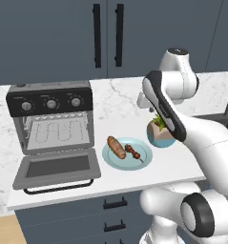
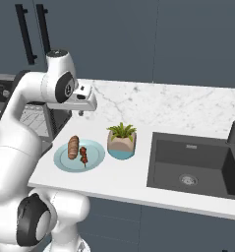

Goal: Pick up the kebab skewer and baguette bread, and place them inside the toaster oven. Close the toaster oven door and start by setting the timer.

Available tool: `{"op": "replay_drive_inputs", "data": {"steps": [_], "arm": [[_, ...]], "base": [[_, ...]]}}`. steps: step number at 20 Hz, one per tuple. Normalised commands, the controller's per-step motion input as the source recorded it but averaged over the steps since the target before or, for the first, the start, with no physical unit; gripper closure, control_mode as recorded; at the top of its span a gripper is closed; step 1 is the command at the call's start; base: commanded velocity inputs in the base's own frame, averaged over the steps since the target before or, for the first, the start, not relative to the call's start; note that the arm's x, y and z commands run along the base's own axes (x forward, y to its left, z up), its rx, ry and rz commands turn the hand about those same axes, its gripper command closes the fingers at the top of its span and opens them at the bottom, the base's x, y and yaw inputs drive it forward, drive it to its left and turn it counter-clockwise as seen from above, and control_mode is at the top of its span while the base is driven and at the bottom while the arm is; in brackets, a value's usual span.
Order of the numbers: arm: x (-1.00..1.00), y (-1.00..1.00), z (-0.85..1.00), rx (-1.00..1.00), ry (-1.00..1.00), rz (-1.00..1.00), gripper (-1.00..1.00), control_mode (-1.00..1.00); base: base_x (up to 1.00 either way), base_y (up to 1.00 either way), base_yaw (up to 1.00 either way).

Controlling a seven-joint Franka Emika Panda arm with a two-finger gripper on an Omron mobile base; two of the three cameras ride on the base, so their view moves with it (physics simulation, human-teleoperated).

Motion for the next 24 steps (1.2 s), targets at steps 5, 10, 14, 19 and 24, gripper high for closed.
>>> {"op": "replay_drive_inputs", "data": {"steps": [5,10,14,19,24], "arm": [[-0.54,0.05,-0.12,-0.02,-0.08,0.02,-1.00,-1.00],[-0.30,0.89,-0.36,-0.09,-0.23,0.02,-1.00,-1.00],[0.06,1.00,-0.07,-0.03,-0.20,0.00,-1.00,-1.00],[0.12,1.00,-0.01,-0.08,-0.09,0.11,-1.00,-1.00],[0.27,0.93,-0.01,-0.13,-0.03,0.26,-1.00,-1.00]], "base": [[0.00,0.00,0.00],[0.00,0.00,0.00],[0.00,0.00,0.00],[0.00,0.00,0.00],[0.00,0.00,0.00]]}}
